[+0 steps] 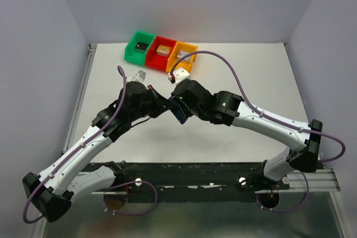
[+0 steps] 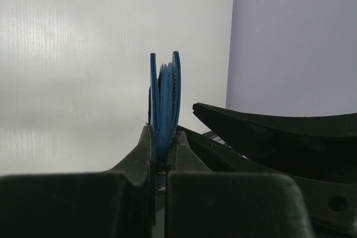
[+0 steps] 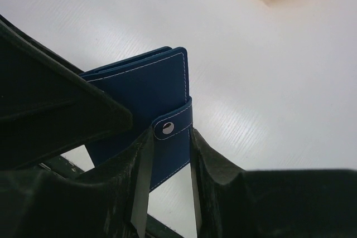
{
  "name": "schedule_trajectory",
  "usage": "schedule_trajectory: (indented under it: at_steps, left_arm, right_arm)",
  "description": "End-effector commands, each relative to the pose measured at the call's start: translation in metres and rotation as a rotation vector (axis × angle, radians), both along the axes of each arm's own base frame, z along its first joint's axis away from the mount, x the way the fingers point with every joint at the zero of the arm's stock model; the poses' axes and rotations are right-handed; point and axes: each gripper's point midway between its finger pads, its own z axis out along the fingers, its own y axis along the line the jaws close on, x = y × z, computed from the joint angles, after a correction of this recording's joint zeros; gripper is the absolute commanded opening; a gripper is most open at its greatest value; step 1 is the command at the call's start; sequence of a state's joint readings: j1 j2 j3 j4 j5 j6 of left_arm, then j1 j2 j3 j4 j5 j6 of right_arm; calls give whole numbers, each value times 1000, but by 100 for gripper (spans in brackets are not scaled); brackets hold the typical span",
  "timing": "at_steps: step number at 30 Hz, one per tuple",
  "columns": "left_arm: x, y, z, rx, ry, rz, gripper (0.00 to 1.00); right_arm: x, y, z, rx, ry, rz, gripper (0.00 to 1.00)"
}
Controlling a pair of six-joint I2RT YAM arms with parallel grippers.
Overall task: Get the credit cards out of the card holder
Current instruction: Open the card holder.
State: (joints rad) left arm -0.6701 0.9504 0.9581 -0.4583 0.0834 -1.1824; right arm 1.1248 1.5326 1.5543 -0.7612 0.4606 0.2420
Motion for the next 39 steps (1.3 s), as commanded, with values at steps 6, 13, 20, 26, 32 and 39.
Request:
schedule_trajectory:
  at_steps: [6, 13, 20, 26, 32, 39]
  left_arm:
    - [-6, -8, 39, -94, -78, -37, 0]
    - [-8, -8, 41, -95, -87, -42, 0]
    - [-8, -7, 44, -100, -95, -41, 0]
    - [-8, -6, 44, -96, -97, -38, 0]
    - [-8, -3, 42, -92, -103, -27, 0]
    - [-7, -1, 36, -83, -98, -15, 0]
  right_arm:
    - [4, -8, -16, -109, 8, -35, 32]
    - [8, -13, -20, -157, -1, -62, 24]
    - [10, -16, -23, -195, -6, -71, 14]
    - [12, -17, -24, -207, -10, -82, 4]
    - [16, -24, -18, -214, -32, -107, 0]
    - [17, -30, -14, -217, -52, -131, 0]
